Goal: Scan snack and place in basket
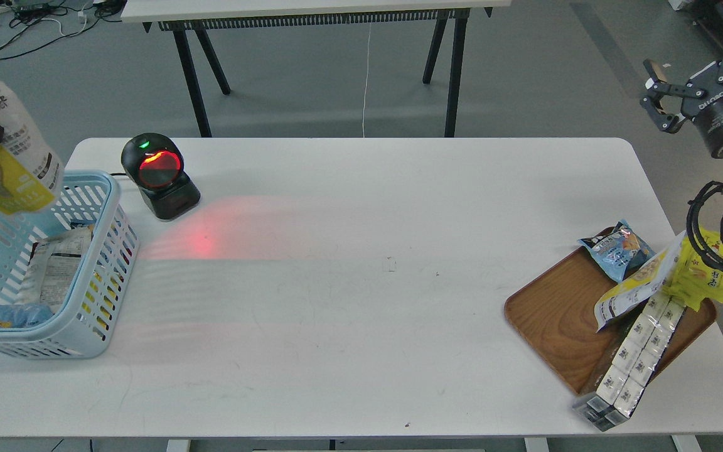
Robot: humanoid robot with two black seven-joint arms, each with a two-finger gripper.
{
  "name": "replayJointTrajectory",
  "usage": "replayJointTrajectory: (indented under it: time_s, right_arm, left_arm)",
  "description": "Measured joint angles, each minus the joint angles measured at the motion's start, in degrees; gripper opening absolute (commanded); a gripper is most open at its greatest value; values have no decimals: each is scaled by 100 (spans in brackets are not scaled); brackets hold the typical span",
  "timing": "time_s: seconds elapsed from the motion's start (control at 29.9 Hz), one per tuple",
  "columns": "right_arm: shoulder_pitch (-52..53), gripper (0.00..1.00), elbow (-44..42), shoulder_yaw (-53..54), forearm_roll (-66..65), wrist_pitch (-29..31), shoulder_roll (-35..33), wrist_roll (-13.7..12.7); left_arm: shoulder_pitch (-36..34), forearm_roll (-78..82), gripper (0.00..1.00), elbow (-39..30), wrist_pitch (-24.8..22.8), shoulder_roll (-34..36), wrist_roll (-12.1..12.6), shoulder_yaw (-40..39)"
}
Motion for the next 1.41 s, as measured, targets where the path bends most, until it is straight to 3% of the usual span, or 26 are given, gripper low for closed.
replayJointTrajectory:
  time_s: [0.17, 0.33, 0.57, 0.67, 0.74, 0.87, 1.04, 1.24, 1.41]
  right_arm:
    - [-8, 99, -126, 33, 0, 0, 4, 0]
    - [-9, 99, -189, 38, 0, 0, 45, -1]
    - [3, 99, -185, 59, 0, 0, 107, -1]
    - [15, 99, -181, 61, 0, 0, 110, -1]
    - [29, 99, -176, 61, 0, 0, 110, -1]
    - [51, 99, -154, 32, 0, 0, 110, -1]
    - [98, 99, -149, 167, 0, 0, 78, -1]
    - [169, 99, -246, 531, 0, 0, 56, -1]
    - [377, 99, -399, 629, 0, 0, 118, -1]
  left_arm:
    - [0, 2, 3, 17, 375, 8, 0, 548]
    - [0, 8, 12, -1, 427, -28, 0, 686]
    - [0, -15, 56, -29, 462, -66, 0, 678]
    - [-6, -181, 88, -26, 532, -69, 0, 620]
    - [-43, -534, 99, 13, 699, -118, 0, 559]
    - [-75, -1989, 99, 172, 1166, -411, 0, 176]
    - [-234, -3771, 100, 332, 1230, -839, 2, -223]
    - [-688, -5450, 100, 987, 942, -1896, 3, -361]
    - [-886, -6998, 100, 1787, 371, -2796, 2, -377]
